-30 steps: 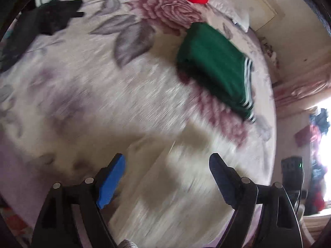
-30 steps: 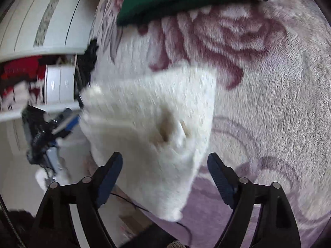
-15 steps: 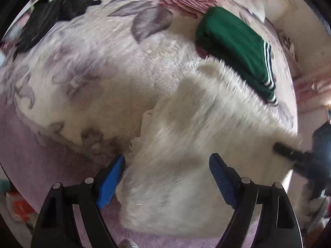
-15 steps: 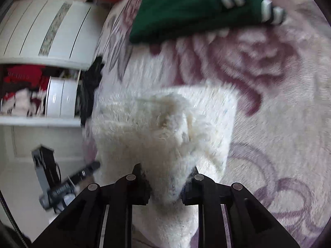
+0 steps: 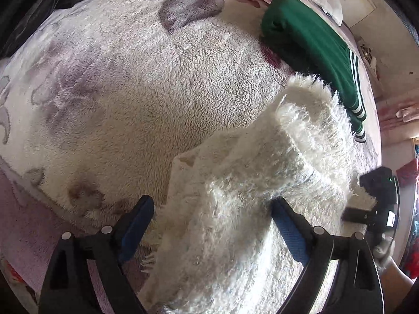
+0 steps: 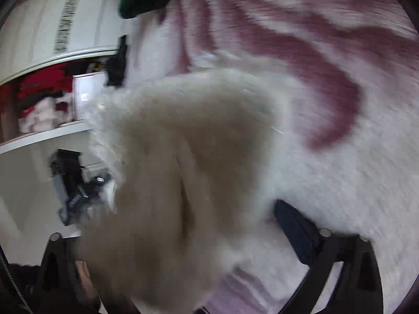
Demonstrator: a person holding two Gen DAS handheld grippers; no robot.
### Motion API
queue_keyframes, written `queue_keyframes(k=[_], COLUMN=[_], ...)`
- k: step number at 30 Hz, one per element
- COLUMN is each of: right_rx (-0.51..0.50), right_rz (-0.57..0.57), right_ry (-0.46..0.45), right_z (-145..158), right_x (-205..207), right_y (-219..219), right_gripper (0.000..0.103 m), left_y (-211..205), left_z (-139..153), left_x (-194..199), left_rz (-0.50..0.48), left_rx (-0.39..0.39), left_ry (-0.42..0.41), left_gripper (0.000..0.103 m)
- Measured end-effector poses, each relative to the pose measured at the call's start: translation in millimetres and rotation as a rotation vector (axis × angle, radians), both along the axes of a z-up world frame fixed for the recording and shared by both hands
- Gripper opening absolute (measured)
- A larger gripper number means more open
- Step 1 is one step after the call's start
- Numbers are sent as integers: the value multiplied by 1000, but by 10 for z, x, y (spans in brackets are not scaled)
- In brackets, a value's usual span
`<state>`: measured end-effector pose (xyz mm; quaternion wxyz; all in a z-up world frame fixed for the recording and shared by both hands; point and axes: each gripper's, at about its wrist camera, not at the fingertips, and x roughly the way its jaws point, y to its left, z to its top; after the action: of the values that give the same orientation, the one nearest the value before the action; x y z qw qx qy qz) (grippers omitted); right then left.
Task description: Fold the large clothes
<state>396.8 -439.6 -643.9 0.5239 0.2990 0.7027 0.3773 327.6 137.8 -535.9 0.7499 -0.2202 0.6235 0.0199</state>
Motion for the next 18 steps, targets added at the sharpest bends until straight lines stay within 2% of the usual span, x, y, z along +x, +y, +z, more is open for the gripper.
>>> queue_keyframes(k=[2,3,5,7,9,12,15,17,18], right_rx=[66,77,60,64,83,108,209,231,184], right_rz=[28,35,14,-77,-235,-571,-954,-1126,-1140], right_ry=[-20,-29,-37,-14,59,203,415,504,512], right_z=[-17,-10,13,63,196,357,367,363,363], right_x=[56,67,77,-6,-247,-766,-1580,-2163,-2335], right_y=[184,259,355,293,80,-434,-934,-1112,-1186], right_gripper=[103,97,79,67,48,39,33,33,33], left_y=[8,20,104,184,281,403,560,659,683], left_z=[12,25,80,144,301,650,883,844,769], left_x=[19,29,35,38,-14,-227,-563,-852,-967], left_rz=[-7,-9,0,18,45,76,116,146,156], left_rx=[2,9,27,21,15,76,174,224,231], left_ry=[-2,-6,-16,-23,-50,-101,-109,-70,-45], left_gripper=[93,93,92,92,92,92,92,92,92])
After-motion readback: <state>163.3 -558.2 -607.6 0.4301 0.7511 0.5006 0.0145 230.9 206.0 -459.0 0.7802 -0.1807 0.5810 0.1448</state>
